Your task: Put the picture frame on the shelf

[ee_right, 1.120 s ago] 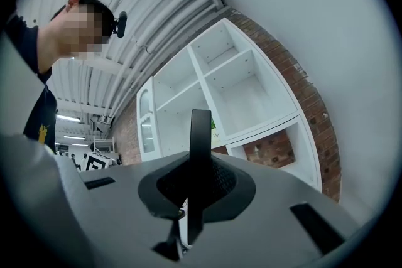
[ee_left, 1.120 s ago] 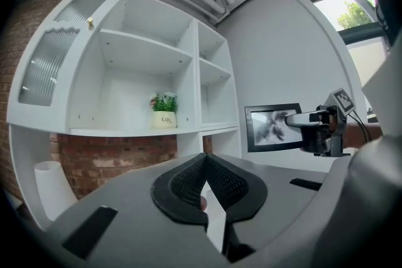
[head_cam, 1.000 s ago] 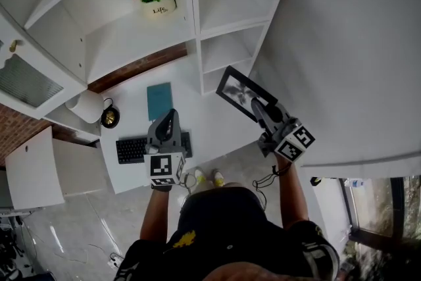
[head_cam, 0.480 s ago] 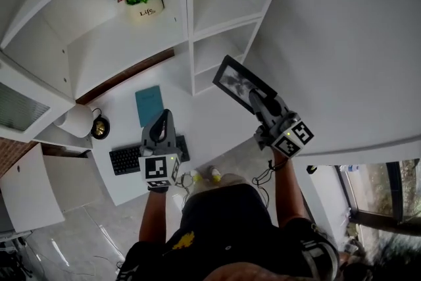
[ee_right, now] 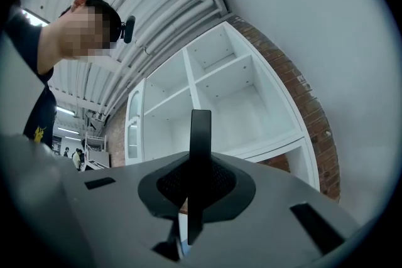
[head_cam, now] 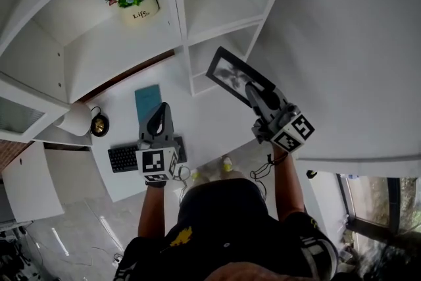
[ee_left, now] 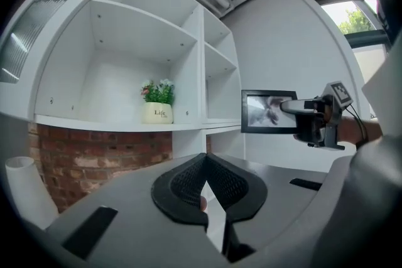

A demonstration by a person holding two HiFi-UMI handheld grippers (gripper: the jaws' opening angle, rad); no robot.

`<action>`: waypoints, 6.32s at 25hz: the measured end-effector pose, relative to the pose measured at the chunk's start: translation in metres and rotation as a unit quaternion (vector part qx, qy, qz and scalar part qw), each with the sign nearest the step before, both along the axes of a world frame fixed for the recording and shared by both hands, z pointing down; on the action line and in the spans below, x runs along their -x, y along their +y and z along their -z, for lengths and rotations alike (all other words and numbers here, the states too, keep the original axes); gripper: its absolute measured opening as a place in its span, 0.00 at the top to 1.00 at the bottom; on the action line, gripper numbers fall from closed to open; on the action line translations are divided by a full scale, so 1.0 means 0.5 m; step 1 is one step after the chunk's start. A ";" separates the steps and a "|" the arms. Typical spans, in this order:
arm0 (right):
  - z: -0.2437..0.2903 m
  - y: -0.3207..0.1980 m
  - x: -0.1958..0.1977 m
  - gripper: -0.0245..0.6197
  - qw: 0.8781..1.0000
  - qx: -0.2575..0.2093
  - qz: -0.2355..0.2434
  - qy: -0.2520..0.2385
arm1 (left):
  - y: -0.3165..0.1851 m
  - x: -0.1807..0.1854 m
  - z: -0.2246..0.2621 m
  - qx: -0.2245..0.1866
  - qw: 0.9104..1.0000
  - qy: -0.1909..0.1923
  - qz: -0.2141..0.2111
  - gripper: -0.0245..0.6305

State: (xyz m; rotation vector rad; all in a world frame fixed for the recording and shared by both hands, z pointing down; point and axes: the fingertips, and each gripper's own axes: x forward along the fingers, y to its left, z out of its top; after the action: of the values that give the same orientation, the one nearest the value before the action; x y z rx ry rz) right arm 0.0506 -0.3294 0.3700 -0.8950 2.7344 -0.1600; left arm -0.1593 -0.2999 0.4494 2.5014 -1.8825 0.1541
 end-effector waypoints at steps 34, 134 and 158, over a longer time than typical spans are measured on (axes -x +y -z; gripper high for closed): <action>0.138 -0.293 0.050 0.94 0.992 -0.077 0.029 0.094 | -0.094 -0.129 0.067 -0.025 0.997 0.003 -0.075 0.94; 0.151 -0.480 0.115 0.76 0.993 -0.036 0.050 0.105 | -0.052 -0.095 0.059 -0.015 0.998 0.010 -0.054 0.94; 0.152 -0.451 0.096 0.67 0.993 -0.036 0.045 0.107 | -0.032 -0.118 0.068 -0.018 0.998 0.005 -0.065 0.94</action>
State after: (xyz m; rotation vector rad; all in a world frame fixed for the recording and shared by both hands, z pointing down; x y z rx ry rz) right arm 0.0025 -0.5550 0.2940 -0.8118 2.9586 0.0198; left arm -0.1004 -0.3157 0.4152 2.6423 -1.7348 0.1097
